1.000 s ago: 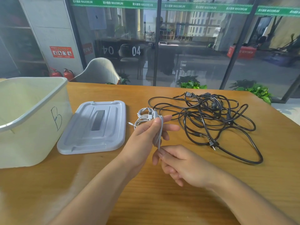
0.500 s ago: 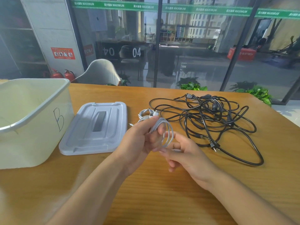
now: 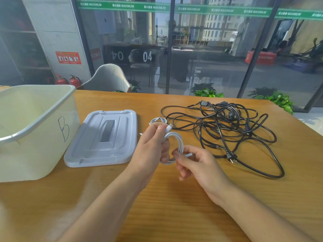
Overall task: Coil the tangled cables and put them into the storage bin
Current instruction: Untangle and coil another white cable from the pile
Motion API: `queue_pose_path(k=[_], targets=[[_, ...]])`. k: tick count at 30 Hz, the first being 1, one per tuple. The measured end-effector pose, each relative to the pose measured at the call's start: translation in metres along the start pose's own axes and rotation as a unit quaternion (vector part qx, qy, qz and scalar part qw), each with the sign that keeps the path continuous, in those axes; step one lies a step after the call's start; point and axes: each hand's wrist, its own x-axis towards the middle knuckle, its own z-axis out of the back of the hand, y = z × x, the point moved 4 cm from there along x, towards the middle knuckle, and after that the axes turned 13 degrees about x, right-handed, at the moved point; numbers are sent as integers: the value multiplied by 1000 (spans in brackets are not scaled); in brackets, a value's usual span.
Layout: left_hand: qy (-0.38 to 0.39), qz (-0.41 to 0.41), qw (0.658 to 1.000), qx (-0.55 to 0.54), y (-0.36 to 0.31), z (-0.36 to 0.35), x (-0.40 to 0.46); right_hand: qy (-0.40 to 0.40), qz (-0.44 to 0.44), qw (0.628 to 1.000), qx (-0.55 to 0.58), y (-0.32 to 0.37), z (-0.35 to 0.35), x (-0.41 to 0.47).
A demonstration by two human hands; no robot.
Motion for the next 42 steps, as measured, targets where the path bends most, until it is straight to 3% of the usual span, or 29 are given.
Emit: queue_pose_path(k=[7, 11, 19, 27, 34, 42], targets=[[-31, -100, 983, 148, -2, -6, 0, -57, 7, 998, -10, 6, 9, 2], [-43, -101, 978, 177, 1, -5, 2, -56, -17, 998, 35, 4, 8, 1], [-78, -68, 994, 27, 4, 3, 4, -41, -132, 969, 205, -4, 2, 0], [-67, -18, 996, -54, 9, 1, 5, -116, -132, 947, 271, -10, 6, 1], [-52, -22, 998, -24, 12, -3, 5, -155, -80, 965, 197, -6, 9, -2], [-36, -48, 998, 35, 6, -3, 2, -63, -65, 994, 61, 1, 6, -1]])
